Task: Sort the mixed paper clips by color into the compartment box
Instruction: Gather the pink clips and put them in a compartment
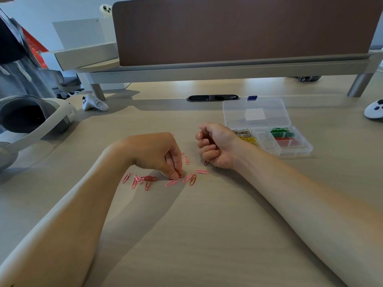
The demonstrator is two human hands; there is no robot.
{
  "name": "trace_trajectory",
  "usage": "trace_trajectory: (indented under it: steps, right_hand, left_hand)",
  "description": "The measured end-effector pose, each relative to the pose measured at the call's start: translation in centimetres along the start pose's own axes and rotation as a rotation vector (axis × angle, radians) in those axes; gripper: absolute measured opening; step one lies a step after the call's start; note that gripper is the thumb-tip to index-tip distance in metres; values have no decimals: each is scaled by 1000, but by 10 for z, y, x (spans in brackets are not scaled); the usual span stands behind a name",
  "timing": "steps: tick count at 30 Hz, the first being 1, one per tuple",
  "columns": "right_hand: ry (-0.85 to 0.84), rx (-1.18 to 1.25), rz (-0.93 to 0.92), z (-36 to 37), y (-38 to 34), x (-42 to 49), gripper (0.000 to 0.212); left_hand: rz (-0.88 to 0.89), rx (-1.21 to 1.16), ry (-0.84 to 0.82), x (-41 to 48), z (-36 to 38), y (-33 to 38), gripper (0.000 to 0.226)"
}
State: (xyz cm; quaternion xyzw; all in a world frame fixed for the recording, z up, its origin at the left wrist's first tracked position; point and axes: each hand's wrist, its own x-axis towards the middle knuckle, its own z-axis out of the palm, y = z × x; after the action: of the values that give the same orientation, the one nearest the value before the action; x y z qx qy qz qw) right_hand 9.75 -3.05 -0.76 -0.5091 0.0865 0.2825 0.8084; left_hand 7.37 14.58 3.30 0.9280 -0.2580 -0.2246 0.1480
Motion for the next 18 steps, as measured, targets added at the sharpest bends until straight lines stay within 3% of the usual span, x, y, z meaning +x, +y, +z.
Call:
trace_trajectory:
  steps: [14,18]
  right_hand:
    - [5,1,8,0,2,1,39]
    - [-11,12,35,2,1,0,36]
  left_hand:
    - [-46,217,24,4,6,0,6]
    - [5,108,181,4,2,1,6]
